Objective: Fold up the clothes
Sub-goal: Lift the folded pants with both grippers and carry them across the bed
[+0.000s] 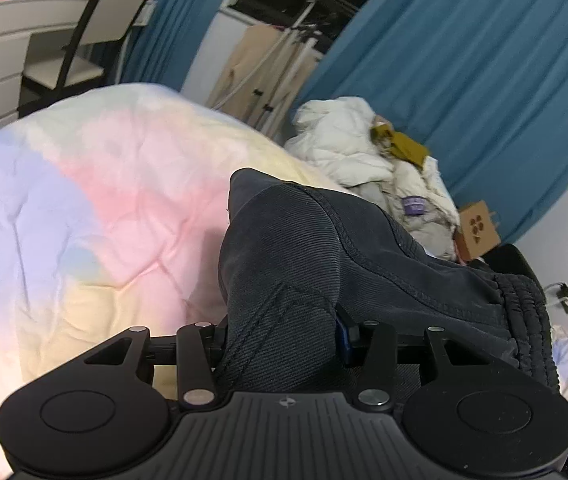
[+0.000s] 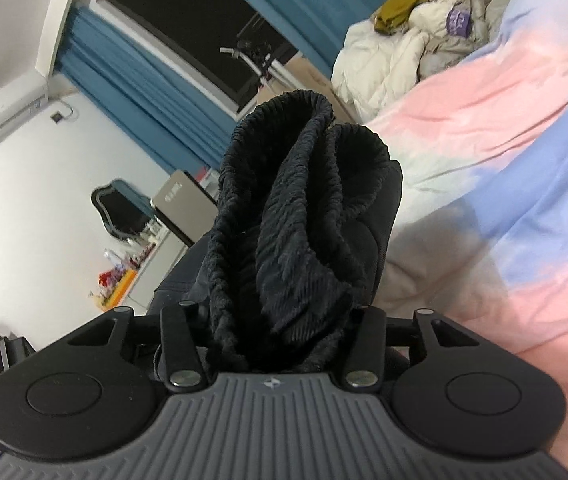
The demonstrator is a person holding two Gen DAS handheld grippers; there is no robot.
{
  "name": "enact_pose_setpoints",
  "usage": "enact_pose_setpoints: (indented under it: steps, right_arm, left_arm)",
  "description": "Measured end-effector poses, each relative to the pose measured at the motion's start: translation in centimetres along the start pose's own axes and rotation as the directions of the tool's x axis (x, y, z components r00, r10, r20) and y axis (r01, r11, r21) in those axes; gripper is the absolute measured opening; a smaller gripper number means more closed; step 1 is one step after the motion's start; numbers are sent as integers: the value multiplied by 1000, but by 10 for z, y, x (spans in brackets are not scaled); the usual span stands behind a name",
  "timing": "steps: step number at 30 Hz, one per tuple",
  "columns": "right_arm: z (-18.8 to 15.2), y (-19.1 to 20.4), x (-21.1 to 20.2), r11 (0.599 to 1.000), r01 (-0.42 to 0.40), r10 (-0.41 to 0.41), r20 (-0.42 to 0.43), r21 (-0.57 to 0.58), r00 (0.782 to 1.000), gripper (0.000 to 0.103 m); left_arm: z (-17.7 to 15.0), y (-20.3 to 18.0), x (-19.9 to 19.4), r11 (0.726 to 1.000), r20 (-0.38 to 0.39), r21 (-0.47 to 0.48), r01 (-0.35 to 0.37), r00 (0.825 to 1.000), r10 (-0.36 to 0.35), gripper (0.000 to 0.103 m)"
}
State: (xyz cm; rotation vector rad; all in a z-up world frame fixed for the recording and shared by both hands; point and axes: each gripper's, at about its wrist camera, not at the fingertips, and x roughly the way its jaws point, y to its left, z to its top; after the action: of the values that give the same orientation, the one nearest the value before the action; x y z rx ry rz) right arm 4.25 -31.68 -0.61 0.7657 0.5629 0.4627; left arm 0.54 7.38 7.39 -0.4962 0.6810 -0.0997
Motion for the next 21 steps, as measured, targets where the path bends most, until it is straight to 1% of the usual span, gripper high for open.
enact_pose_setpoints:
  steps: [5,10,12,16,19,21]
  right_arm:
    - [12,-1,-41,1000,3,-4,56,17,998,48]
    - [27,-6,-83,1000,19,-21,111,18,994,48]
    - [33,-10,-100,999,29,-32,137,22,990,48]
    - [46,-24,-138,998,53,-60,198,37,978,48]
    - [55,-40,-164,996,74,-86,241,59,967,48]
    - [61,-53,-184,993,93,-109,269,70,957,48]
  left_arm:
    - [-3,-41,-17,998,6,38,44,999,-44,47]
    - [-6,-82,-22,993,-8,50,107,994,-106,47]
    - [-9,-104,-21,989,-14,70,130,991,-130,47]
    - [-20,-149,-15,974,-39,101,201,979,-198,47]
    - [-30,-184,-2,962,-63,112,249,968,-244,47]
    - [-42,-208,12,953,-85,123,277,960,-268,47]
